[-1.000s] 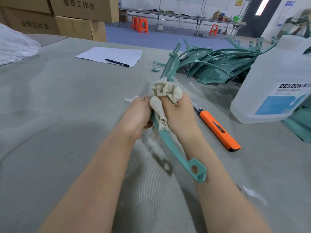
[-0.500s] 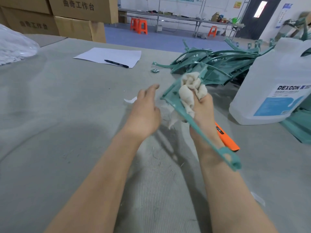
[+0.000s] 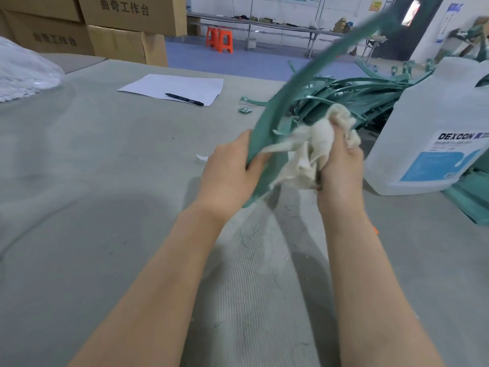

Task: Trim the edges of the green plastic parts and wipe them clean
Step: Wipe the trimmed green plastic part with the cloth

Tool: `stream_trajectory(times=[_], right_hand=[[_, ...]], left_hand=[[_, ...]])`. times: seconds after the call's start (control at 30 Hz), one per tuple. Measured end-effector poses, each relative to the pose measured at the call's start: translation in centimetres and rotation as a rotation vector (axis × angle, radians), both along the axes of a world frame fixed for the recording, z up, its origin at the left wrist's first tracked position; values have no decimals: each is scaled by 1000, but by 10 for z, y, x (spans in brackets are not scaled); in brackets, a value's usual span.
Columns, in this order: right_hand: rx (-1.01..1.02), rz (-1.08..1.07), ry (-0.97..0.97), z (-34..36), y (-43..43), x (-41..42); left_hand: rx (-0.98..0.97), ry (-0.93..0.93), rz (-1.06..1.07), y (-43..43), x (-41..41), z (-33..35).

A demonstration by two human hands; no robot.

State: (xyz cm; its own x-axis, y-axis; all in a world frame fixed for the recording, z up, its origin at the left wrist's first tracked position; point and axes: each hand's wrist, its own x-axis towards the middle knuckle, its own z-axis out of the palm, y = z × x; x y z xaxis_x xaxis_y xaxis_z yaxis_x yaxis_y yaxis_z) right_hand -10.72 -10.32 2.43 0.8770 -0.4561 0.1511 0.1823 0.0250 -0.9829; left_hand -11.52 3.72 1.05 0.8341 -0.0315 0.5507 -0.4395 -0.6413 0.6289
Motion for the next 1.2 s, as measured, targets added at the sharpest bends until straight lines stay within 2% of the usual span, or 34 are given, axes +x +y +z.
stream_trajectory(times=[0.1, 0.2, 0.3, 0.4, 0.57, 0.67, 0.77, 0.9, 0.97, 1.07, 1.13, 1.2], right_hand=[[233, -89, -33, 1, -17, 3], [316, -141, -100, 2, -20, 3], [223, -40, -161, 4, -12, 1], [-30, 67, -185, 8, 2, -6], [-392, 102, -299, 7, 21, -17], [-419, 4, -389, 6, 23, -17], [-321, -131, -421, 7, 20, -15], [-297, -84, -361, 7, 19, -14], [-361, 9, -350, 4, 22, -14], [-581, 103, -330, 0, 31, -16], [-685, 85, -318, -3, 34, -16], [-670, -9, -299, -5, 36, -16]], left_hand=[[-355, 147, -53, 9, 3, 5], [-685, 297, -147, 15, 5, 6], [-897, 405, -216, 16, 6, 7], [-1029, 493, -270, 17, 6, 8], [-1092, 573, -285, 17, 8, 6], [-1114, 633, -300, 19, 9, 8], [-1134, 660, -313, 18, 10, 9], [-1133, 689, -289, 18, 11, 7], [-1148, 699, -269, 19, 12, 6], [-1188, 727, -265, 19, 14, 4], [-1186, 725, -265, 19, 14, 3], [-1161, 710, -255, 19, 16, 1]])
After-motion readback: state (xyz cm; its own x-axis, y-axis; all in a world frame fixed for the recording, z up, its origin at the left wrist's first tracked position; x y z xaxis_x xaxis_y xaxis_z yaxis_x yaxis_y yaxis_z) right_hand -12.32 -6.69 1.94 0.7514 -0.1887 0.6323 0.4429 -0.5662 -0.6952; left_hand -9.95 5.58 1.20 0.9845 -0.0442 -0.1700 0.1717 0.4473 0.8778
